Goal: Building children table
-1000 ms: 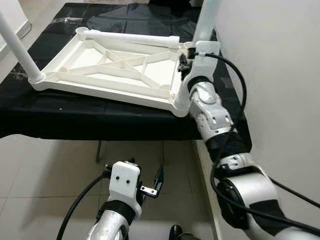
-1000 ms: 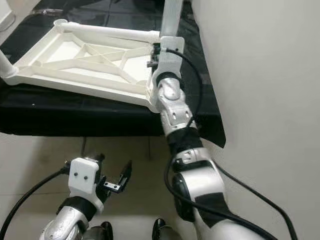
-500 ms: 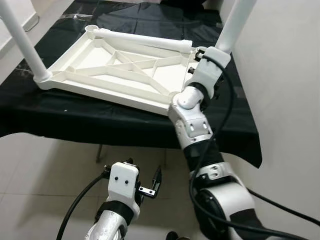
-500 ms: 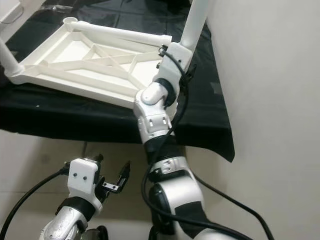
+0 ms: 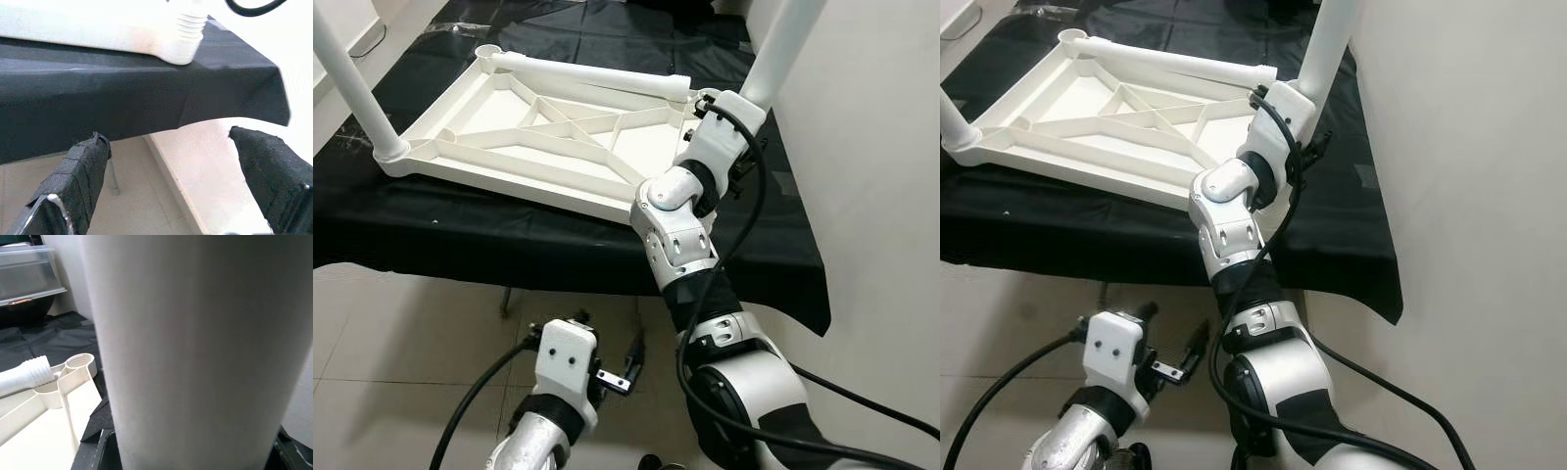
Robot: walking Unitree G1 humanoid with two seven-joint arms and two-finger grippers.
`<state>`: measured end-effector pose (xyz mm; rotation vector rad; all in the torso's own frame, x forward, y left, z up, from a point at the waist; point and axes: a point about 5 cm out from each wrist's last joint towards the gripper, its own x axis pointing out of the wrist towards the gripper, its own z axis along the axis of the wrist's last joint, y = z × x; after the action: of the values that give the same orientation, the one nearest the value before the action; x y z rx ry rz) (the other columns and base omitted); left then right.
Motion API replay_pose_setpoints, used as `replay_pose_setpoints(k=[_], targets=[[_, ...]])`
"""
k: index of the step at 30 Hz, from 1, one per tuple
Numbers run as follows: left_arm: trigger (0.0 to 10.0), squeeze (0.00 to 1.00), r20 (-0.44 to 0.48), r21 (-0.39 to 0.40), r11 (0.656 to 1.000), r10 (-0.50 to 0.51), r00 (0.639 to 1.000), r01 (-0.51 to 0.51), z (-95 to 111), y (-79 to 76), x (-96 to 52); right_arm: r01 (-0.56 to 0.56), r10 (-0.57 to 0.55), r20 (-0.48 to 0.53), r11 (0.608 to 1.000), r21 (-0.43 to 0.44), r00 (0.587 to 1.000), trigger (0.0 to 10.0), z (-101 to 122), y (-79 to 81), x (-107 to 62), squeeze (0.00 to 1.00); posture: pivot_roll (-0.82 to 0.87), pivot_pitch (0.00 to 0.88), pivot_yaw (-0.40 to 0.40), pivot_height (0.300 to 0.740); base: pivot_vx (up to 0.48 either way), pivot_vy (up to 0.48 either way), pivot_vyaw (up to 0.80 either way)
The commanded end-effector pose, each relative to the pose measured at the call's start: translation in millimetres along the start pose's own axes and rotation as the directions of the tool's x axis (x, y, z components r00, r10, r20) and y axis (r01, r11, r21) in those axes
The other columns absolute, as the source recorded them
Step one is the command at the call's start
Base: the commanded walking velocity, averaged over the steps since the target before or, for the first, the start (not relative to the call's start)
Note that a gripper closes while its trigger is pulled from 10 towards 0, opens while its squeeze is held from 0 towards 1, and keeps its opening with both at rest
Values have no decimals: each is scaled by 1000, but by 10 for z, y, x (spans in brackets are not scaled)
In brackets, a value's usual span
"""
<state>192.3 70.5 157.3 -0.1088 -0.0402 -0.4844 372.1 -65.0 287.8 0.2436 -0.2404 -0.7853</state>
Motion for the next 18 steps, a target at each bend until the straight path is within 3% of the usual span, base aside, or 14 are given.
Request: replay_pose_setpoints(k=[1, 8, 9, 10, 11, 18], targets=[[10000, 0, -7, -13, 999, -30, 1000, 30, -15, -42, -39, 53, -75, -204, 992, -112, 976, 10000, -496, -165, -38, 0, 98, 282, -51, 740, 0, 0, 0], [10000, 0, -24, 2, 999, -37, 999, 37, -55, -63, -48, 13, -37, -209, 993, -115, 977, 10000, -516, -143, -47, 0, 97, 287, -48, 740, 0, 0, 0], [10000, 0, -27, 3, 999, -35, 999, 35, -62, -60, -46, 11, -35, -219, 994, -111, 975, 10000, -531, -146, -60, 635, 97, 287, -46, 740, 0, 0, 0], [10000, 0, -27, 3, 999, -35, 999, 35, -62, -60, -46, 11, -35, -219, 994, -111, 975, 10000, -531, -146, -60, 635, 97, 287, -46, 740, 0, 0, 0], [10000, 0, -30, 5, 999, -33, 999, 33, -69, -55, -45, -1, -23, -224, 995, -104, 974, 10000, -535, -142, -68, 1000, 97, 287, -45, 740, 0, 0, 0], [10000, 0, -36, 8, 999, -33, 999, 33, -84, -44, -46, -38, 21, -212, 996, -79, 977, 10000, -496, -94, -100, 1000, 93, 289, -43, 740, 0, 0, 0]])
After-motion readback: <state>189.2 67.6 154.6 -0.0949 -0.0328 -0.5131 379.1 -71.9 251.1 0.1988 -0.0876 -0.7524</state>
